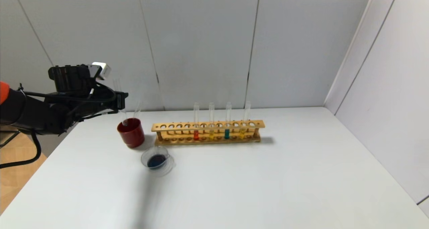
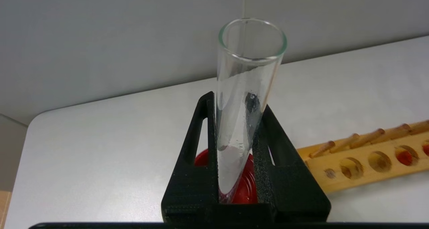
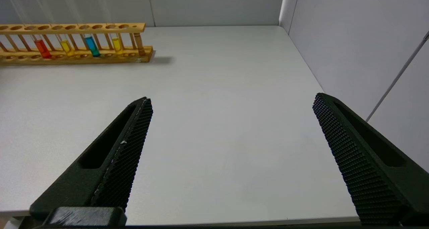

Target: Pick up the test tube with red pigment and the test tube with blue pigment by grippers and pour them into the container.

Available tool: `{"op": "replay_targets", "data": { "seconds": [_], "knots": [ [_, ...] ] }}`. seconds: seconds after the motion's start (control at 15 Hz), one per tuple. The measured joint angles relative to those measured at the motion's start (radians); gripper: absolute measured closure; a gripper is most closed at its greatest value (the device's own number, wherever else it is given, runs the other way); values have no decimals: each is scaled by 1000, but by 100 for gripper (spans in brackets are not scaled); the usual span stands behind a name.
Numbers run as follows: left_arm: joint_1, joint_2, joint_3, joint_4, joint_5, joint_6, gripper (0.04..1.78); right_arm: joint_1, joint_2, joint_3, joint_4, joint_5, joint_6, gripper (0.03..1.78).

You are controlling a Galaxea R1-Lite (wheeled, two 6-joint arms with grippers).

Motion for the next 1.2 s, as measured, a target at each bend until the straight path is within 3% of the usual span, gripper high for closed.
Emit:
{"op": "replay_targets", "data": {
  "seconds": [0.8, 1.0, 1.2],
  "knots": [
    [11, 55, 21, -10, -2, -4, 143, 0, 0, 0, 0, 0, 0, 6],
    [10, 56, 29, -11, -2, -3, 114, 0, 0, 0, 0, 0, 0, 6],
    [11, 56, 37, -20, -2, -4, 63, 0, 0, 0, 0, 0, 0, 6]
  ]
}}
